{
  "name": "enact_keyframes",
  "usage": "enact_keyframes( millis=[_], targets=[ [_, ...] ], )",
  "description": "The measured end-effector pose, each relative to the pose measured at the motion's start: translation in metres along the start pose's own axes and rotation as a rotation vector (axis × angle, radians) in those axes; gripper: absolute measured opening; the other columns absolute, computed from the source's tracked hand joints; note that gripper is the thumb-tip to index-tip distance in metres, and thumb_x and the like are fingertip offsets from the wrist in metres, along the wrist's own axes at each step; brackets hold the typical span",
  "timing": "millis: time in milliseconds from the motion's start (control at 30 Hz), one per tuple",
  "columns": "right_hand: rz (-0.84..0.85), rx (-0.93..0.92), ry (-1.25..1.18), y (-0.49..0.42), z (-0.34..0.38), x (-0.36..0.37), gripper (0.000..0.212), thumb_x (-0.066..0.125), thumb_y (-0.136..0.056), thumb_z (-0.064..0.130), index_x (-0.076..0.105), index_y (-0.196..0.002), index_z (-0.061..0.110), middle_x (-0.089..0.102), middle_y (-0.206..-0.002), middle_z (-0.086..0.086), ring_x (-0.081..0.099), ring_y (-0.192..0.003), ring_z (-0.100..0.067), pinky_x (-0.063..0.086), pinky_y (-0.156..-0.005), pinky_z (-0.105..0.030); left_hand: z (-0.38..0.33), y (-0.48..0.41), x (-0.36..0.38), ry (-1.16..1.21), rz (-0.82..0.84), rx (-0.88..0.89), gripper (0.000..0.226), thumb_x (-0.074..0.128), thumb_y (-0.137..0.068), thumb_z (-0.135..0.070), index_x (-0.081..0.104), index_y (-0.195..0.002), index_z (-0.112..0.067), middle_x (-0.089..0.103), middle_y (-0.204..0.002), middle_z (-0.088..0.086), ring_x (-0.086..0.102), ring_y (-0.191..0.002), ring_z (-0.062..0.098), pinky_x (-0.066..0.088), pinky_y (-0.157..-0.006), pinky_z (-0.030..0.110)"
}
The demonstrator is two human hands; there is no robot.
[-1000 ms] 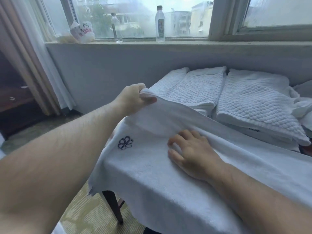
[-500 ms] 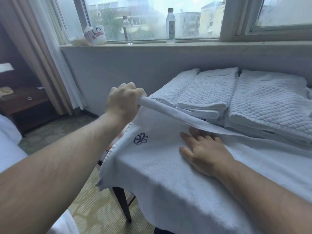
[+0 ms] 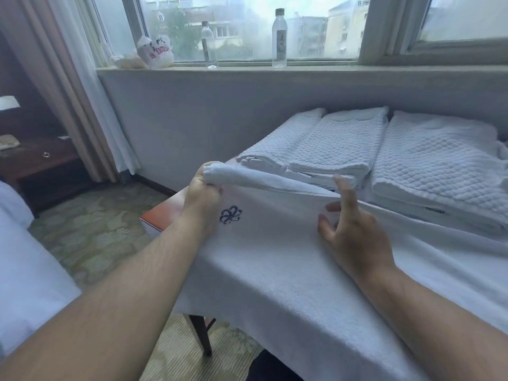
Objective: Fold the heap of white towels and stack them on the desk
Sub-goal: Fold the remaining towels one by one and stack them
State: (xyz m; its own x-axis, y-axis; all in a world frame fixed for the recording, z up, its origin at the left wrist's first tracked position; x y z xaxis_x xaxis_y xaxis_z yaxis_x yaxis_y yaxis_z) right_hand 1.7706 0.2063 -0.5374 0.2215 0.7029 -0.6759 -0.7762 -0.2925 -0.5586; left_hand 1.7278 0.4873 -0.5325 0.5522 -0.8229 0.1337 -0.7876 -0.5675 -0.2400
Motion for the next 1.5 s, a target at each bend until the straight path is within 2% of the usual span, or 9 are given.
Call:
enact_keyframes(
  millis=[133,300,500,667,833,1000,1167,1300,1500],
  targets=[
    [-0.140,-0.169,0.165,0.002,0.019,-0.012,0.008,0.066,-0.089,0.011,0.072,-0.094,0.015,0.071,-0.073,-0.009,0.067,-0.071,-0.037,0.053,-0.060,-0.043,0.015,-0.005,-0.002,0.048,-0.034,-0.113,0.031,0.049,-0.094,-0.001,0.063,-0.094,-0.029,0.068,-0.100,-0.002,0.063,-0.100,0.018,0.048,-0.086,0.030],
    [-0.134,-0.564,0.121,0.015,0.045,-0.006,0.009,0.067,-0.089,0.015,0.075,-0.086,0.017,0.066,-0.062,-0.003,0.067,-0.057,-0.030,0.052,-0.046,-0.037,0.027,-0.011,-0.013,0.237,-0.133,-0.297,0.016,0.051,-0.091,-0.016,0.064,-0.100,-0.013,0.063,-0.119,0.015,0.067,-0.099,0.028,0.053,-0.100,0.043],
    [0.017,-0.599,0.117,0.015,0.047,0.003,0.013,0.069,-0.088,0.026,0.076,-0.081,0.018,0.067,-0.060,-0.001,0.065,-0.054,-0.031,0.050,-0.043,-0.034,0.031,-0.006,-0.025,0.445,-0.125,-0.403,0.042,0.046,-0.098,-0.042,0.067,-0.119,-0.013,0.061,-0.120,0.013,0.067,-0.098,0.029,0.058,-0.082,0.041],
    [0.115,-0.550,0.147,0.014,0.052,0.002,0.014,0.069,-0.092,0.024,0.075,-0.104,0.020,0.071,-0.070,0.000,0.068,-0.063,-0.032,0.051,-0.048,-0.036,0.001,-0.002,-0.018,-0.581,-0.043,-0.184,0.048,0.057,-0.091,-0.017,0.057,-0.137,-0.026,0.061,-0.122,0.000,0.054,-0.114,0.015,0.045,-0.097,0.029],
    [0.328,-0.238,-0.037,0.025,0.029,-0.010,0.030,0.055,-0.093,0.027,0.031,-0.111,0.030,0.059,-0.082,0.008,0.057,-0.073,-0.022,0.040,-0.061,-0.034,-0.033,0.022,0.030,-1.007,0.056,0.176,0.046,0.050,-0.088,-0.009,0.063,-0.127,-0.030,0.053,-0.139,-0.005,0.034,-0.133,0.020,0.031,-0.111,0.039],
    [0.379,-0.162,0.124,0.074,-0.007,-0.084,0.010,0.055,-0.085,0.034,0.063,-0.085,0.028,0.067,-0.089,0.012,0.061,-0.087,-0.014,0.047,-0.076,-0.031,-0.034,0.082,0.123,-0.862,0.331,0.341,0.026,0.058,-0.094,-0.019,0.068,-0.116,-0.029,0.058,-0.122,-0.009,0.046,-0.122,0.016,0.034,-0.110,0.037],
    [0.018,0.217,0.305,0.118,-0.099,-0.197,0.016,0.059,-0.083,0.023,0.071,-0.073,0.019,0.072,-0.086,0.000,0.062,-0.088,-0.030,0.042,-0.080,-0.032,-0.025,0.152,0.245,-0.871,0.612,0.505,0.040,0.060,-0.092,-0.047,0.060,-0.129,-0.031,0.056,-0.131,-0.007,0.047,-0.122,0.018,0.036,-0.105,0.040],
    [0.065,0.672,0.560,0.145,-0.168,-0.240,0.024,0.050,-0.092,0.036,0.071,-0.090,0.024,0.069,-0.111,-0.009,0.053,-0.095,-0.033,0.043,-0.082,-0.040,-0.016,0.183,0.329,-0.985,0.675,0.541,0.055,0.057,-0.090,-0.055,0.053,-0.137,-0.027,0.054,-0.134,0.001,0.044,-0.126,0.024,0.036,-0.104,0.042],
    [0.033,0.633,0.480,0.145,-0.194,-0.236,0.033,0.051,-0.097,0.036,0.063,-0.120,0.017,0.065,-0.122,-0.008,0.056,-0.112,-0.028,0.041,-0.092,-0.039,0.021,0.184,0.347,-1.125,0.625,0.514,0.060,0.047,-0.090,-0.061,0.048,-0.138,-0.027,0.056,-0.134,0.001,0.046,-0.122,0.025,0.031,-0.103,0.042]
  ],
)
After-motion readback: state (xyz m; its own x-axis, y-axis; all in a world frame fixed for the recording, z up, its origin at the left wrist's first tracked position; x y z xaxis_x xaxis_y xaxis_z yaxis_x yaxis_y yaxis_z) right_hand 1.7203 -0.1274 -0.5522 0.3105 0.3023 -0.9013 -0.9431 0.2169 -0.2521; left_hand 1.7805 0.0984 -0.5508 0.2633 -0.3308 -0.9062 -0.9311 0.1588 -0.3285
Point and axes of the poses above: each hand's wrist, its own y-axis away from the middle knuckle, its own x-axis out of the palm, z = x × y, the point moved 7 cm from there along -y, towards the middle knuckle
